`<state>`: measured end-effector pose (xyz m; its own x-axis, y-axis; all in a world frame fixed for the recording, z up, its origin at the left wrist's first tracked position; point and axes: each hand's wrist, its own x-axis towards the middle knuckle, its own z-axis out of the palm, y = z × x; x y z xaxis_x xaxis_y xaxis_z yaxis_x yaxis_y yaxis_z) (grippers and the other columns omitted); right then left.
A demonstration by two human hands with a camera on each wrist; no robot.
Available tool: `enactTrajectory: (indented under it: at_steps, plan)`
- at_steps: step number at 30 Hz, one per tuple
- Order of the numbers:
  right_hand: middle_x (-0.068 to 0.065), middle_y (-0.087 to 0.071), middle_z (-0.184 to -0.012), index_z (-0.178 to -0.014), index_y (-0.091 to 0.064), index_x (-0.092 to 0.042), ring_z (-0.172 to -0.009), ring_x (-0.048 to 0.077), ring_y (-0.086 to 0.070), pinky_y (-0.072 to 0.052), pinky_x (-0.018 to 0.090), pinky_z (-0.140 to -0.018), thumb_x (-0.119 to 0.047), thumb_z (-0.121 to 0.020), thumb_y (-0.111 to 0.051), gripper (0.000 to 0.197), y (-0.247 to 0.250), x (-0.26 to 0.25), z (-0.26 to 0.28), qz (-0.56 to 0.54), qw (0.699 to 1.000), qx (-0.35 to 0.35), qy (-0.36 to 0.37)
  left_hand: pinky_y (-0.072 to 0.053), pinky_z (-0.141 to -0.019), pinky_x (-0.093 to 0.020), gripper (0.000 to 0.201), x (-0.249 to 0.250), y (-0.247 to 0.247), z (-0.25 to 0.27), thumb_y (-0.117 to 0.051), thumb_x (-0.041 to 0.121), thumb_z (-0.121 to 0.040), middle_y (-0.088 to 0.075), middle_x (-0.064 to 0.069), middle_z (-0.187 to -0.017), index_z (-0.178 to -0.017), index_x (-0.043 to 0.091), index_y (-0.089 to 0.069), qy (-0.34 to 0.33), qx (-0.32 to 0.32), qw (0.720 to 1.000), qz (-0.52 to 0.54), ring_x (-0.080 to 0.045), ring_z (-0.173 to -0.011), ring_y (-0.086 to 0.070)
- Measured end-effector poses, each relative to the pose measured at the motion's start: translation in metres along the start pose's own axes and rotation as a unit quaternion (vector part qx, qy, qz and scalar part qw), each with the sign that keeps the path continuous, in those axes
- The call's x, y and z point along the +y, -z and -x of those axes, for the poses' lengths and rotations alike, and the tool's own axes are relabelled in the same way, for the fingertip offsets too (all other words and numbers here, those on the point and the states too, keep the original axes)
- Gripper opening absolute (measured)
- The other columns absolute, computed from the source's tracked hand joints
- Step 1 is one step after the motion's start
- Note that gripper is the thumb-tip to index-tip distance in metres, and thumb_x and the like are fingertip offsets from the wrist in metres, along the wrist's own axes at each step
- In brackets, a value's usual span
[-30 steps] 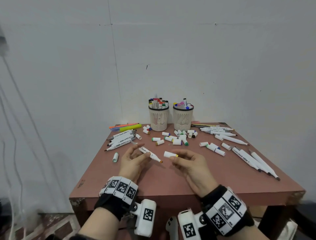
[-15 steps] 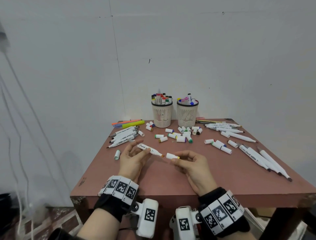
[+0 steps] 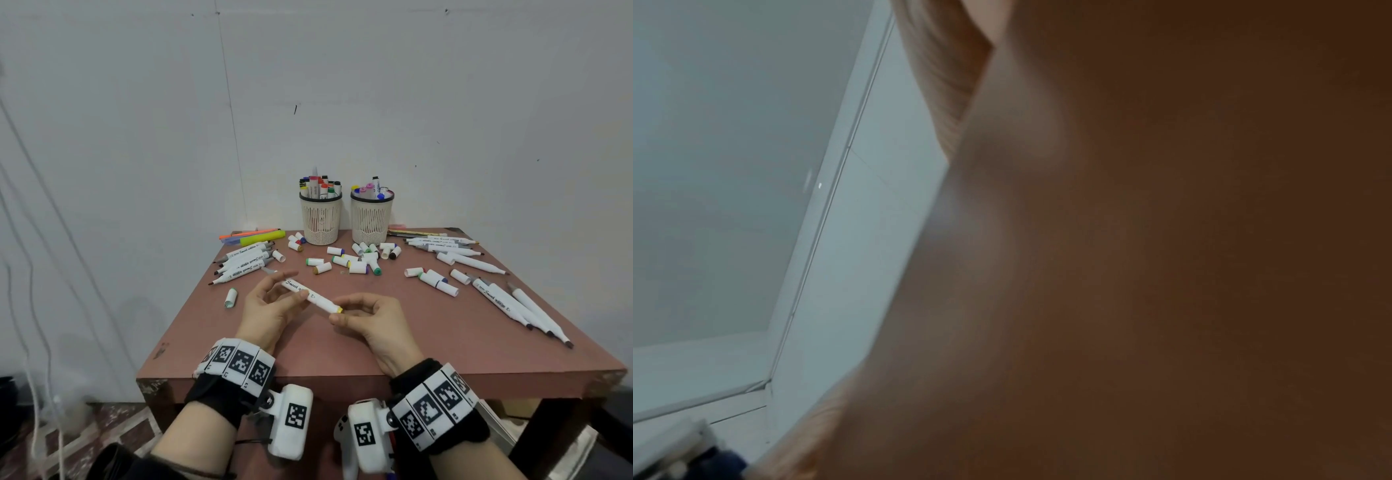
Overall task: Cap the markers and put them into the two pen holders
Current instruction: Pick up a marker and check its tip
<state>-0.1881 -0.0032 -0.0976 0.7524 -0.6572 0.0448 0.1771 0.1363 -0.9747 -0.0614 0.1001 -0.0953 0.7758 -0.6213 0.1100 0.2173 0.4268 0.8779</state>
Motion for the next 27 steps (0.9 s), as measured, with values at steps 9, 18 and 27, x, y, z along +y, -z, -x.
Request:
enactTrajectory:
  at_steps: [9, 18, 27]
  plan:
    - [0.021, -0.071, -0.076, -0.084, -0.071, -0.004, -0.069, 0.024, -0.068, -0.059, 0.027, -0.069, 0.016, -0.07, -0.07, 0.025, -0.0002, -0.0005, 0.0003, 0.007, 1.0, -0.009, -0.007, -0.057, -0.08, -0.033, 0.035, 0.0004, 0.0008, -0.0007, -0.06, -0.016, -0.079, -0.059, -0.011, -0.085, -0.103, 0.009, -0.063, 0.012, -0.009, 1.0, -0.021, -0.02, -0.08, -0.064]
    - [0.016, -0.07, -0.072, -0.083, -0.071, -0.006, -0.067, 0.021, -0.067, -0.058, 0.028, -0.072, 0.016, -0.071, -0.07, 0.025, -0.0008, 0.0002, 0.0011, 0.017, 1.0, -0.009, 0.0, -0.056, -0.081, -0.034, 0.038, -0.0027, 0.002, -0.003, -0.061, -0.017, -0.077, -0.059, -0.012, -0.088, -0.103, 0.01, -0.062, 0.01, -0.017, 0.999, -0.032, -0.022, -0.085, -0.063]
    - [0.013, -0.071, -0.072, -0.083, -0.071, -0.01, -0.068, 0.02, -0.067, -0.058, 0.025, -0.072, 0.013, -0.073, -0.07, 0.026, -0.0011, 0.0013, 0.0008, 0.021, 1.0, -0.006, 0.008, -0.057, -0.08, -0.033, 0.037, -0.0045, 0.0024, -0.0049, -0.061, -0.017, -0.077, -0.058, -0.014, -0.089, -0.103, 0.01, -0.062, -0.001, -0.015, 0.999, -0.03, -0.026, -0.09, -0.061]
